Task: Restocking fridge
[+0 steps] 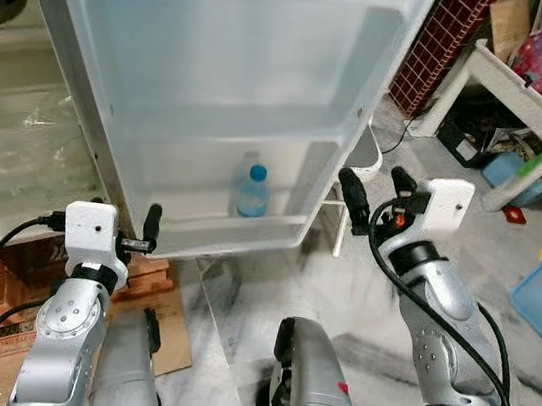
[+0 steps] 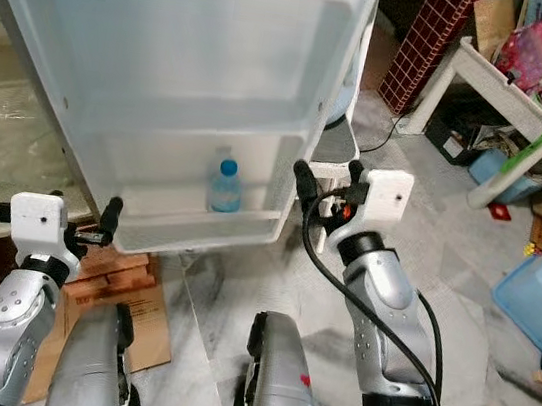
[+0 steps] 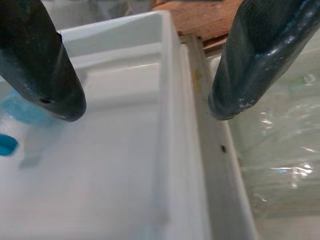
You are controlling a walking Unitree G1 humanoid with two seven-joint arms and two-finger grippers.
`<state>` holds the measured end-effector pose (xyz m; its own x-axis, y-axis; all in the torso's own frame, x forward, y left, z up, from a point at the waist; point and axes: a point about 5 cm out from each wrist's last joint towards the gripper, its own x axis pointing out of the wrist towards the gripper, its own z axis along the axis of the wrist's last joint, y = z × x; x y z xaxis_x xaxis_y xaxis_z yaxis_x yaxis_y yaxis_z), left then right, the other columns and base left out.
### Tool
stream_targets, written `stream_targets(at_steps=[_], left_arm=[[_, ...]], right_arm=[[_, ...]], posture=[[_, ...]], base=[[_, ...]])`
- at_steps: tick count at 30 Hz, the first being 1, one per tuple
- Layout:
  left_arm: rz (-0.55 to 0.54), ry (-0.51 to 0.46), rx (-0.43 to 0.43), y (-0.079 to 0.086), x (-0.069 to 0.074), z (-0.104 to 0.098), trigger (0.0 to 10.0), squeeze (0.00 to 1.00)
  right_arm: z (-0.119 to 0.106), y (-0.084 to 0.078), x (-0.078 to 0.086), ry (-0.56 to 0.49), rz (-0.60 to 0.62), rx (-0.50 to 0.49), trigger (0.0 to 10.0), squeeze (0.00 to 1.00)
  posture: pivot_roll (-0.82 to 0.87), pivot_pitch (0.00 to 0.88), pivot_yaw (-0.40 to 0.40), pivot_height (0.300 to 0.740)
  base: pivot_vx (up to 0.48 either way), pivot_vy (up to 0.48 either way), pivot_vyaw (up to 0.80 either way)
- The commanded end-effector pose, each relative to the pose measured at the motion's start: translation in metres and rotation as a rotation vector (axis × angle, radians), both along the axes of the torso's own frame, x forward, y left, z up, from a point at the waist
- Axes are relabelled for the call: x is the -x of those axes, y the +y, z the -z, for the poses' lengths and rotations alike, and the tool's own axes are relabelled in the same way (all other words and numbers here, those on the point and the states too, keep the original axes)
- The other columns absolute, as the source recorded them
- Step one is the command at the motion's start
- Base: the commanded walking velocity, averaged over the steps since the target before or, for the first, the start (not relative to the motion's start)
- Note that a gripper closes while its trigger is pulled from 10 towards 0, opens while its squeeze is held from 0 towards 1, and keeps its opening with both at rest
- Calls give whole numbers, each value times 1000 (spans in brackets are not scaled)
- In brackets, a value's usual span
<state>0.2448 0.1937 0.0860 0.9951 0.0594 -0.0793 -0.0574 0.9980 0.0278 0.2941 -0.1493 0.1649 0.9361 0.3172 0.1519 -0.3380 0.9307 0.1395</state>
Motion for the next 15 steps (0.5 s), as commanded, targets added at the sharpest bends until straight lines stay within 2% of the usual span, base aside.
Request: stream_targets(at_steps=[1, 15], left_arm=[[6, 0, -2, -1, -2, 0, 10000, 0], [4, -4, -21, -1, -3, 0, 10000, 0]], right_arm=[[-3, -6, -1, -3, 19, 8, 10000, 0], [-5, -7, -4, -7, 28, 17, 10000, 0]], posture=[[18, 86, -59, 625], [20, 82, -61, 710]], base=[[0, 0, 0], [0, 0, 0]])
